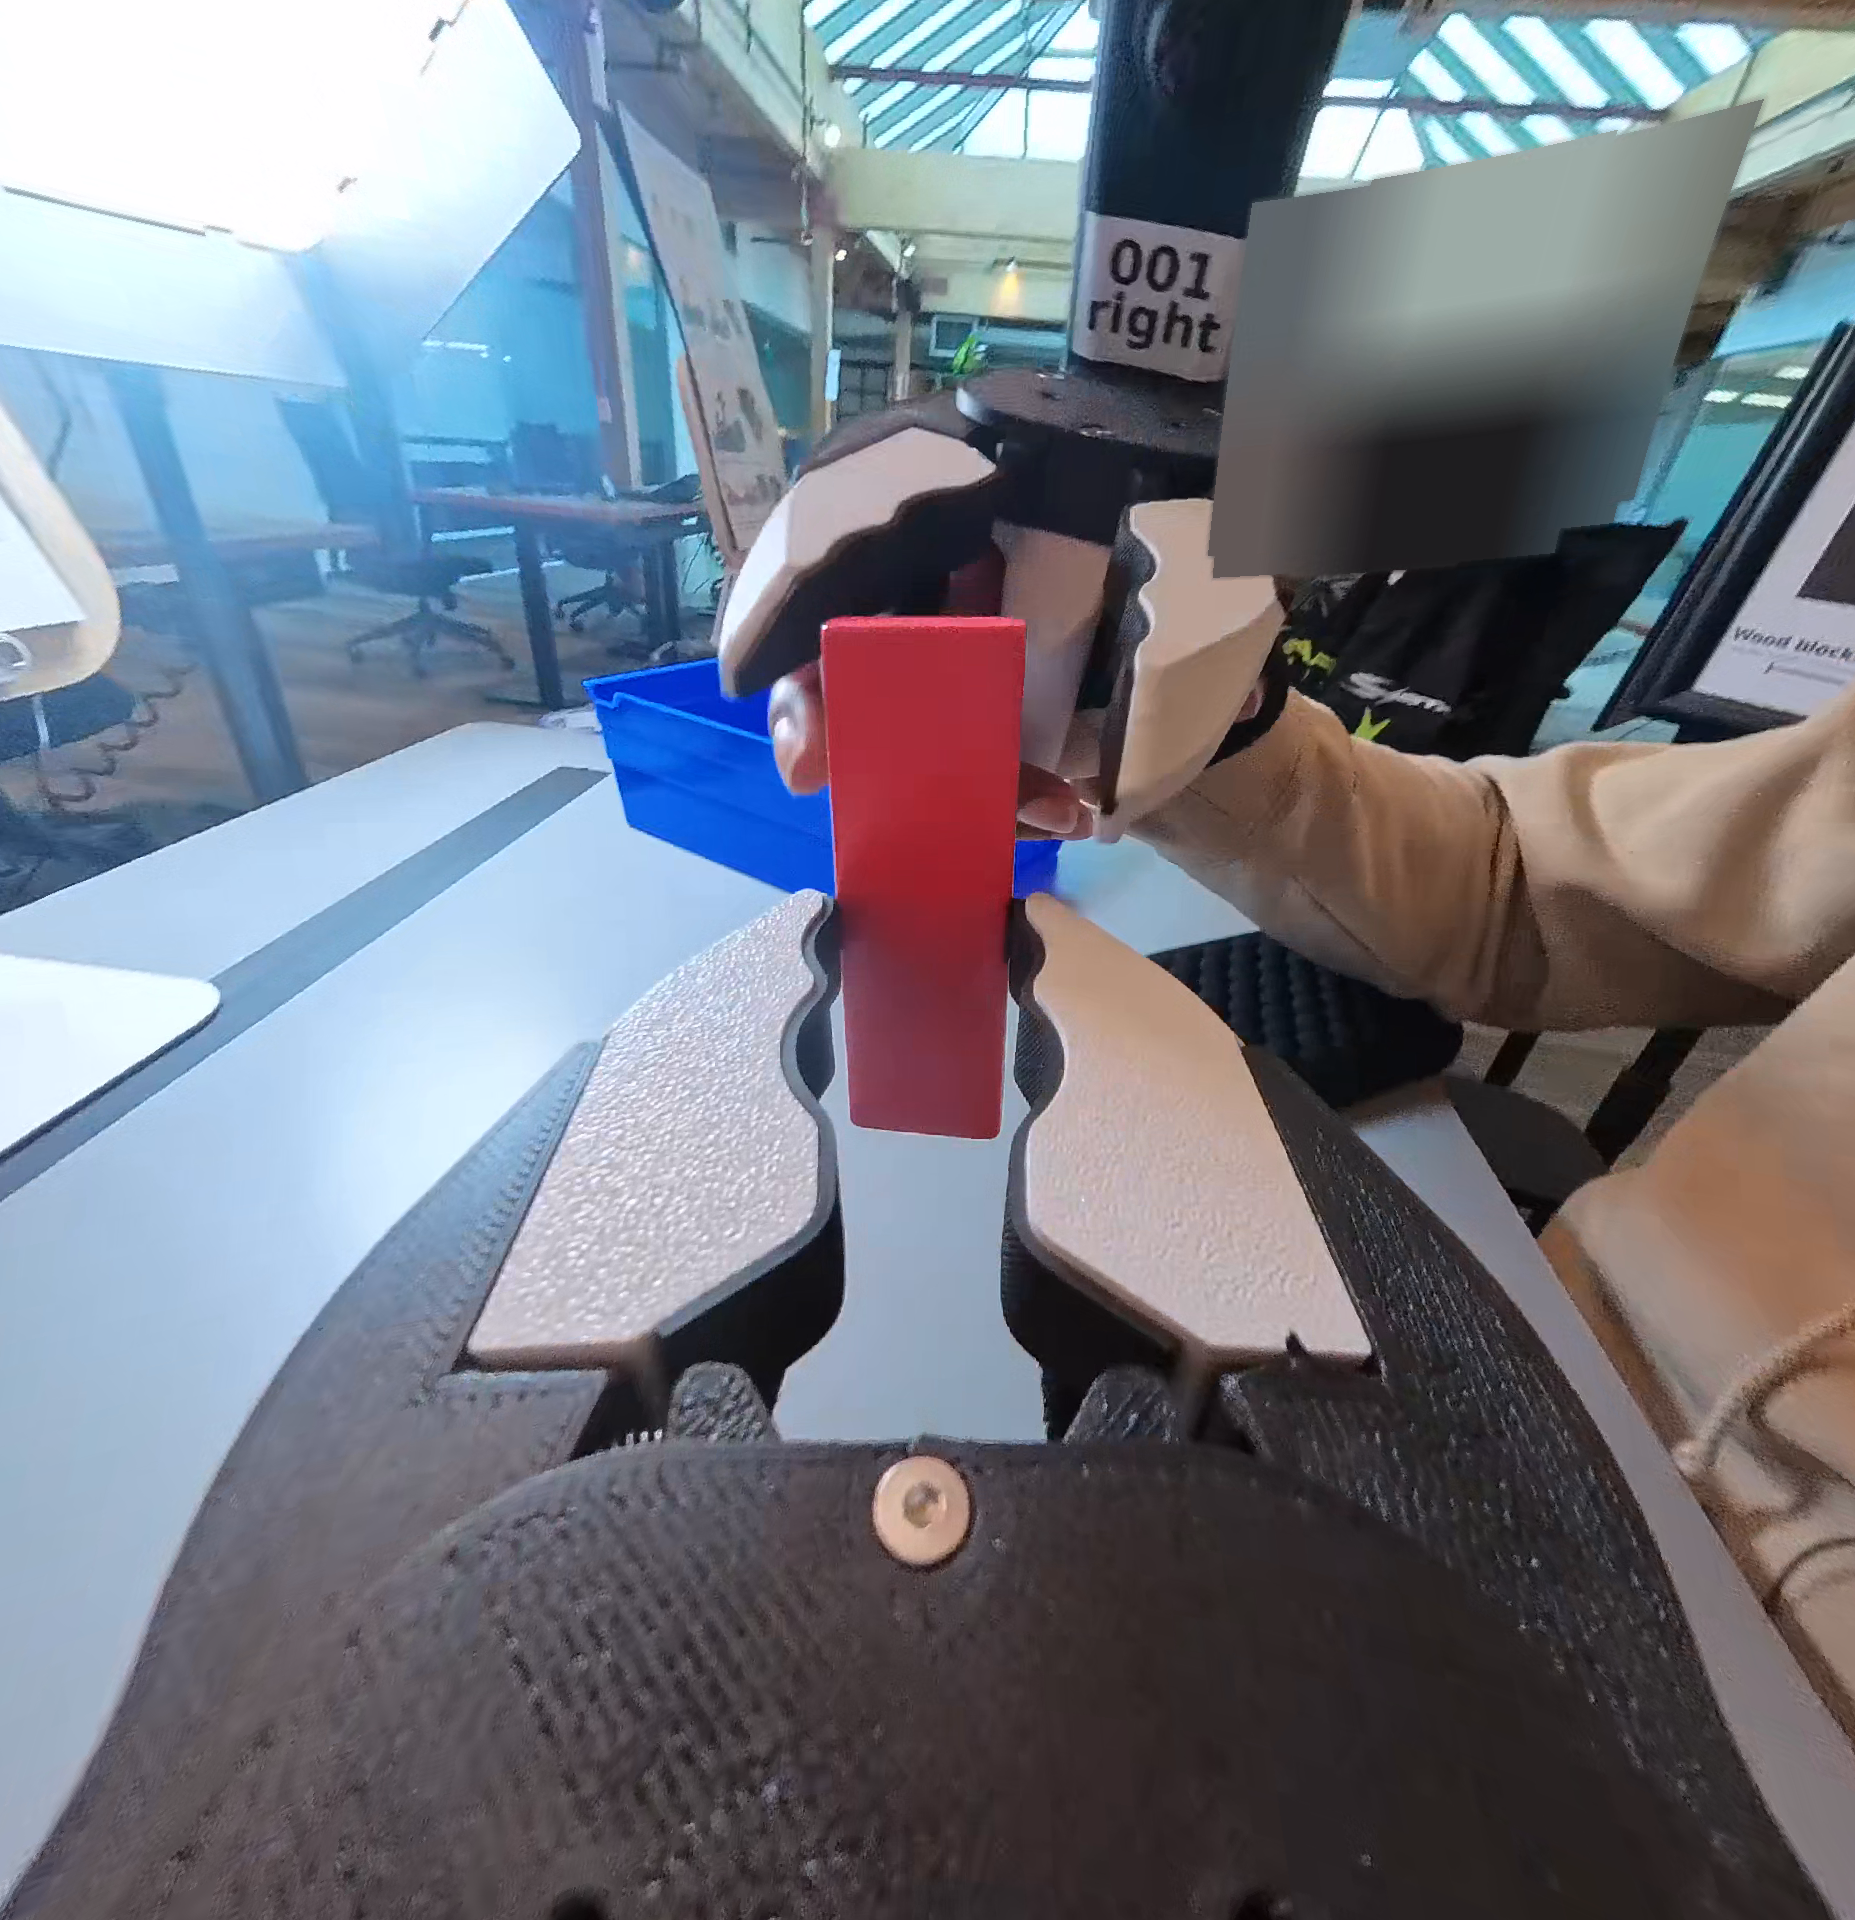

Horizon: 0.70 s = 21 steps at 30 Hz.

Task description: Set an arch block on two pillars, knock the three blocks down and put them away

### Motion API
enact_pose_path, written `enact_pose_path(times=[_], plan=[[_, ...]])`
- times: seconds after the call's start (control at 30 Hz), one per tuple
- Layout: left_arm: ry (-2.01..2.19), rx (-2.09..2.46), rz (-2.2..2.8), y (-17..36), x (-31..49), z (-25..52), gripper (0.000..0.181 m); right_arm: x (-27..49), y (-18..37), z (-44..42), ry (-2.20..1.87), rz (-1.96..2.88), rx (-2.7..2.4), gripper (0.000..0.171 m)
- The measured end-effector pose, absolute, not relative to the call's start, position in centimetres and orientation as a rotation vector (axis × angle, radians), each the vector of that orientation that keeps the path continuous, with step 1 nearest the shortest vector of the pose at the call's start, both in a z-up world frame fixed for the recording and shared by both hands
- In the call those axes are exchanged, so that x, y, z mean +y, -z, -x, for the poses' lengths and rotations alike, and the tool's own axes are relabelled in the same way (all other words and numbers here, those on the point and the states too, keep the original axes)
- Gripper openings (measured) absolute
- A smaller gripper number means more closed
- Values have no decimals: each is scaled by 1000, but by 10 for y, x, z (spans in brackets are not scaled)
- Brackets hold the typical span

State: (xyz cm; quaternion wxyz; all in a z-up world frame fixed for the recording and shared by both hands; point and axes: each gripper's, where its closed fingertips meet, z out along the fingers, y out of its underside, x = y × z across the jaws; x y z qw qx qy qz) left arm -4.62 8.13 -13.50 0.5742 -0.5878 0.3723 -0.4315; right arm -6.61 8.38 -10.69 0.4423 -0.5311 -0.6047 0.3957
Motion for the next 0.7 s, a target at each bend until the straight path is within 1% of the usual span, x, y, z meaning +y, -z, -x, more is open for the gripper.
enact_pose_path(times=[0.1, 0.23, 0.37, 0.5, 0.7], plan=[[1019, 854, 1350, 143, 96, 36, 31, 99, 123, 62, -964, 1354, -1550, 38], [1004, 820, 1374, 165, 101, 35, 31, 101, 143, 60, -1076, 1378, -1581, 36], [927, 825, 1439, 189, 105, 33, 31, 103, 167, 52, -1075, 1370, -1678, 35], [784, 870, 1532, 212, 114, 38, 31, 128, 186, 30, -1032, 1416, -1668, 35], [689, 938, 1568, 228, 111, 32, 22, 161, 212, 6, -997, 1508, -1586, 35]])
